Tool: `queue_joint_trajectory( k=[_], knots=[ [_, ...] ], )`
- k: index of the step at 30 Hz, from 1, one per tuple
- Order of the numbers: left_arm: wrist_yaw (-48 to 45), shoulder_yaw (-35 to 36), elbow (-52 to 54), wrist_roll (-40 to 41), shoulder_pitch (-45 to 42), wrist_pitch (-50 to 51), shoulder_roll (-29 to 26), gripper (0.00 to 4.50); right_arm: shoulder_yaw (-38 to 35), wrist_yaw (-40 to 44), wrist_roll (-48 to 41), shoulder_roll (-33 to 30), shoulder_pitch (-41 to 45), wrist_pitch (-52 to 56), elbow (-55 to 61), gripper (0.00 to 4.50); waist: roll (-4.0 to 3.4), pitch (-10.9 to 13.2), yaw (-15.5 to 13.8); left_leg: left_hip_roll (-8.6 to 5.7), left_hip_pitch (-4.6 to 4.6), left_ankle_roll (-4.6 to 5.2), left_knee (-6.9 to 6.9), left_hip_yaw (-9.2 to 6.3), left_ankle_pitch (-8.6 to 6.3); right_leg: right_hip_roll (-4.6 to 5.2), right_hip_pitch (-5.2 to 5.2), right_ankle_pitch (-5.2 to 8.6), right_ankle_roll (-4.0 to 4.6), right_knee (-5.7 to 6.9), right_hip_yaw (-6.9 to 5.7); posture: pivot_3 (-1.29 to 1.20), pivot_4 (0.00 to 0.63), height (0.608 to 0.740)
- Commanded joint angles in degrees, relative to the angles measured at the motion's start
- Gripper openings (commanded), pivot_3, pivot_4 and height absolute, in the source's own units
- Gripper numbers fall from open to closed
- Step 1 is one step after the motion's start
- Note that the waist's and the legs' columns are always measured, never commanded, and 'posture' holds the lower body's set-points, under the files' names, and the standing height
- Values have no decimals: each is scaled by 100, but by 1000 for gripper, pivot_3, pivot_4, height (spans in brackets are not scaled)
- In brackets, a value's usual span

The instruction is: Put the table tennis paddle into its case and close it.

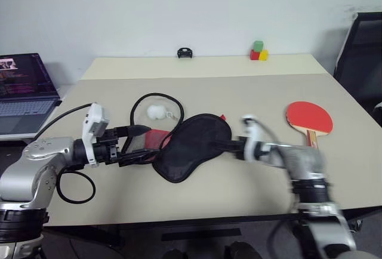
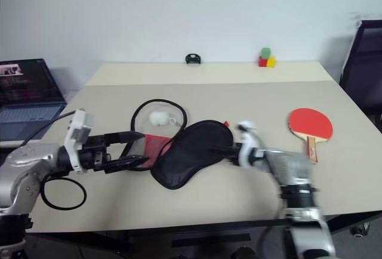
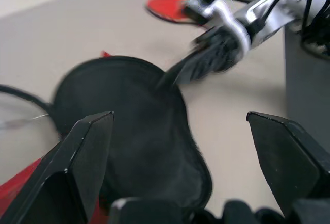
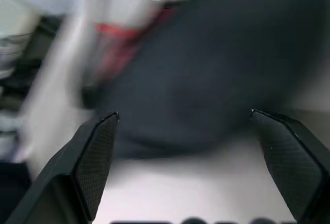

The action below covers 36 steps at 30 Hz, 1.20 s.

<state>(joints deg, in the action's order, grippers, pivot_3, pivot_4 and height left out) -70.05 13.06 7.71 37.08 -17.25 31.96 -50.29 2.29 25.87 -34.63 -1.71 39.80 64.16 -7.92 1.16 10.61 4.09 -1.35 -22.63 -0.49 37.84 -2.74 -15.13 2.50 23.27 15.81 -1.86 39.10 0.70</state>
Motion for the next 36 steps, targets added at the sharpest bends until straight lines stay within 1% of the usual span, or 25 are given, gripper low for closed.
queue_joint_trajectory(
  k=[1, 4, 7, 11, 16, 21, 26, 30, 36],
  knots=[
    [-62, 114, 70, -43, 42, -135, -147, 4500, -166, -54, 164, -173, 152, -295, -40, 4471, 3, -2, -131, 2, -12, -6, 5, -6, 3, 0, 4, 0, 1, -3, -9, 0, 150, 740],
    [-66, 130, 69, -51, 71, -152, -150, 4500, -141, -41, 192, -155, 189, -369, -109, 4471, 12, -7, -260, -17, -30, -12, 15, -8, 3, 20, 4, -1, 0, -21, -15, 0, 150, 740],
    [-69, 131, 60, -57, 75, -161, -150, 4500, -142, -30, 214, -146, 205, -396, -144, 4471, 11, -7, -237, -28, -28, -12, 14, -5, 3, 33, 2, -1, 0, -21, -12, 0, 150, 740],
    [-69, 183, 8, -44, 85, -177, -177, 4500, -237, 64, 98, -273, 233, -298, 12, 4471, 10, -6, -223, -14, -24, -12, 8, -5, 3, 19, 7, -1, 1, -13, -13, 0, 150, 740],
    [-59, 196, 11, -38, 111, -184, -185, 4500, -383, 265, -76, -626, 225, -107, 296, 4471, 10, -6, -223, -10, -25, -12, 9, -3, 3, 14, 7, 0, 1, -13, -10, 0, 150, 740],
    [-53, 233, -32, -43, 142, -200, -207, 4500, -234, 191, 335, -1229, 78, -418, 787, 4471, 9, -5, -223, -10, -25, -11, 9, -2, 3, 14, 7, 0, 1, -14, -9, 0, 150, 740],
    [-47, 194, -101, -77, 118, -236, -196, 4500, 11, 186, 681, -1654, -140, -599, 1118, 4471, 10, -5, -220, -8, -25, -11, 9, 0, 2, 13, 7, 0, 0, -14, -9, 0, 150, 740],
    [-49, 153, -138, -104, 90, -256, -194, 4500, 161, 103, 920, -1833, -275, -618, 1173, 4471, 10, -5, -221, -8, -25, -11, 9, 2, 2, 13, 7, 0, 0, -14, -6, 0, 150, 740],
    [-69, 160, -145, -128, 105, -263, -213, 4500, 192, 40, 1044, -1903, -334, -402, 1224, 4471, 10, -5, -223, -8, -25, -11, 9, 2, 3, 12, 7, 0, 1, -14, -6, 0, 150, 740]
  ],
)
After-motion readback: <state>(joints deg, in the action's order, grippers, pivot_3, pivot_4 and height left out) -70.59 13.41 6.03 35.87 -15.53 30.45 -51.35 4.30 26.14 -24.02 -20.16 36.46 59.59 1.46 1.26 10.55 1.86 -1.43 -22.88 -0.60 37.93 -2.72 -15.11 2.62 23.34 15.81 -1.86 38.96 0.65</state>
